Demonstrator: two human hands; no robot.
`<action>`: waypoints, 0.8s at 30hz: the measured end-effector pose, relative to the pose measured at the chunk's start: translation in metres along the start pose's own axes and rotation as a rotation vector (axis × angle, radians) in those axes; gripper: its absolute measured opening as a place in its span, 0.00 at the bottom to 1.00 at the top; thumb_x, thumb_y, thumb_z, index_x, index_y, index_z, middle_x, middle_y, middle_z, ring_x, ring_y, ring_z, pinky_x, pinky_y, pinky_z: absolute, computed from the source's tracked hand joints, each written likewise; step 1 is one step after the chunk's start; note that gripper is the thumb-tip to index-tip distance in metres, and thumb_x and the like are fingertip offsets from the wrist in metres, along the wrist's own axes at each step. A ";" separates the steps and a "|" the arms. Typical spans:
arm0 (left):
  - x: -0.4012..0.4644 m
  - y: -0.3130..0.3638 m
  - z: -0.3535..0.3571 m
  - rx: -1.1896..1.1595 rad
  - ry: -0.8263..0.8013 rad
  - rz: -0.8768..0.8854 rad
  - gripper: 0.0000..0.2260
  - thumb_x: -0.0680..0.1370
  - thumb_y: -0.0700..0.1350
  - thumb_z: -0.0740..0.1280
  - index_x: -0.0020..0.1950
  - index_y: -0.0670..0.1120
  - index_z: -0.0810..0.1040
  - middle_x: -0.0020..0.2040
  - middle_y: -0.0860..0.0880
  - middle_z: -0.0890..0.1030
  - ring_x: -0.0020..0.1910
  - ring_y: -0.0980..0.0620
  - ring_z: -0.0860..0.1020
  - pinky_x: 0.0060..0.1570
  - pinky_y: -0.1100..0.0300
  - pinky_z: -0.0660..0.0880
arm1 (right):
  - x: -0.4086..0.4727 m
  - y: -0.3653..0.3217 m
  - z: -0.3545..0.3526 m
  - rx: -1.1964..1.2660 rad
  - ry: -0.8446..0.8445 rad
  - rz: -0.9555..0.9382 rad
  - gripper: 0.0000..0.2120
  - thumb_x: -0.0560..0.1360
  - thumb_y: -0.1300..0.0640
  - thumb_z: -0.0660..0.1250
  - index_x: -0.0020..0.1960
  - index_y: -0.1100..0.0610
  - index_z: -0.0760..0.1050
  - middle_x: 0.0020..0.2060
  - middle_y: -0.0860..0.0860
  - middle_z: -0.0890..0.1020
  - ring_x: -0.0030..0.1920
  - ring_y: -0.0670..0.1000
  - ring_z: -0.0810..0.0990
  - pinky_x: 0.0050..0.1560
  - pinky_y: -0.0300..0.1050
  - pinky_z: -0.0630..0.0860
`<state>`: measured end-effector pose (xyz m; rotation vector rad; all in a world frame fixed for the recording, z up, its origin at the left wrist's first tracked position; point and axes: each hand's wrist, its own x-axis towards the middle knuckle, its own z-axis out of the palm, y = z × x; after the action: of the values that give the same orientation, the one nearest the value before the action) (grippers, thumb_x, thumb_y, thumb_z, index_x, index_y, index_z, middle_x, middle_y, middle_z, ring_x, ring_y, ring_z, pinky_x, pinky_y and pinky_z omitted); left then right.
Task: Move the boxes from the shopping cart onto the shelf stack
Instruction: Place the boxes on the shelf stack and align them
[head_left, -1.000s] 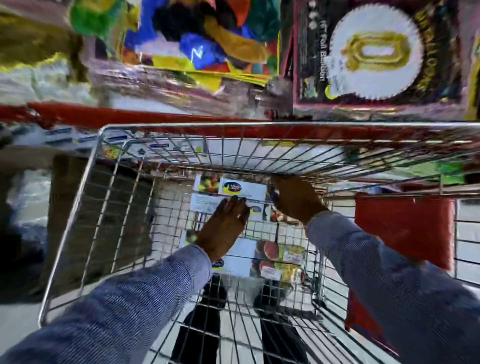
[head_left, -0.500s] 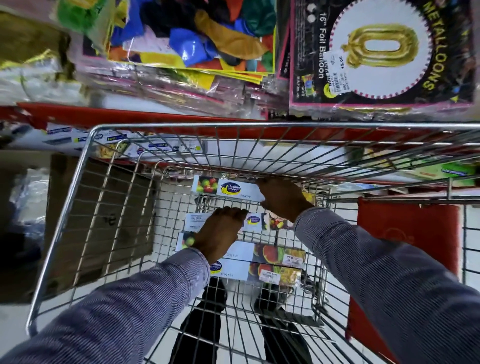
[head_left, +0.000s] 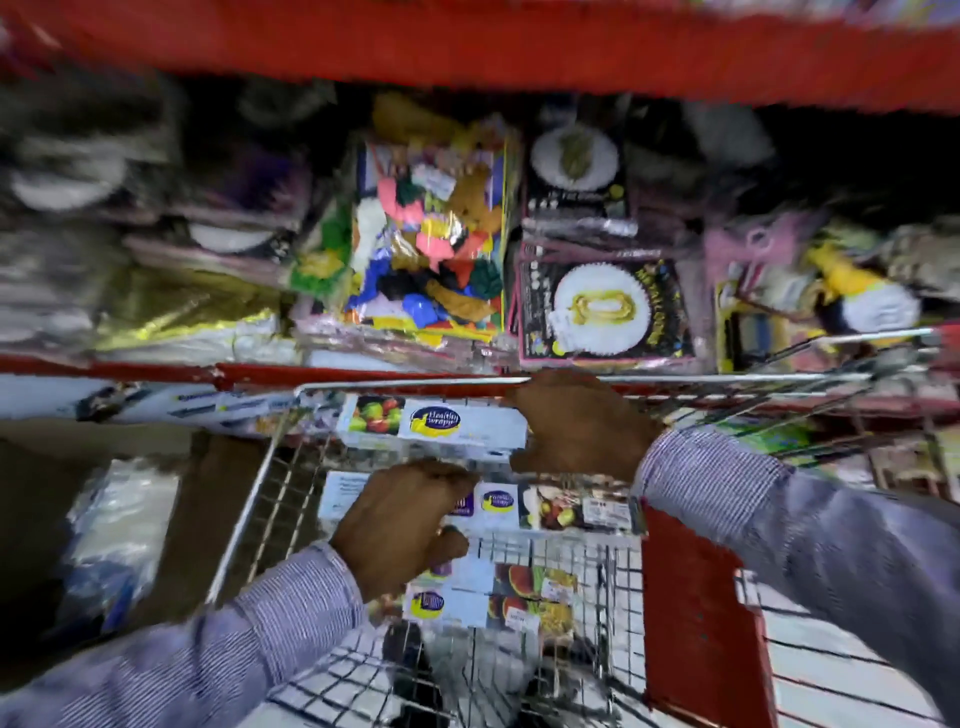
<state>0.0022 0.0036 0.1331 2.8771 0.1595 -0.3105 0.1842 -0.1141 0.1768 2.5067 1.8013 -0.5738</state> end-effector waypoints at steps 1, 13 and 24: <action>-0.005 0.003 -0.019 0.009 0.028 0.005 0.29 0.62 0.57 0.73 0.62 0.54 0.78 0.51 0.51 0.86 0.47 0.47 0.84 0.36 0.58 0.79 | -0.007 -0.007 -0.026 -0.006 0.024 -0.003 0.25 0.70 0.43 0.72 0.61 0.55 0.76 0.55 0.56 0.82 0.57 0.59 0.79 0.52 0.48 0.74; -0.020 0.036 -0.271 0.030 0.513 0.109 0.30 0.59 0.62 0.66 0.63 0.63 0.73 0.53 0.60 0.85 0.50 0.57 0.81 0.35 0.65 0.68 | -0.073 -0.049 -0.305 -0.182 0.351 0.019 0.19 0.66 0.43 0.75 0.50 0.54 0.82 0.39 0.52 0.83 0.42 0.56 0.83 0.42 0.48 0.81; 0.036 0.027 -0.361 -0.080 0.593 0.102 0.27 0.62 0.56 0.75 0.61 0.59 0.80 0.56 0.60 0.84 0.54 0.59 0.80 0.47 0.69 0.70 | -0.028 0.005 -0.381 -0.088 0.406 0.139 0.17 0.69 0.56 0.78 0.56 0.59 0.80 0.51 0.59 0.86 0.44 0.58 0.86 0.47 0.55 0.84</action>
<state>0.1120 0.0708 0.4735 2.7945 0.1223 0.5611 0.2915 -0.0605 0.5396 2.8096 1.6851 0.0244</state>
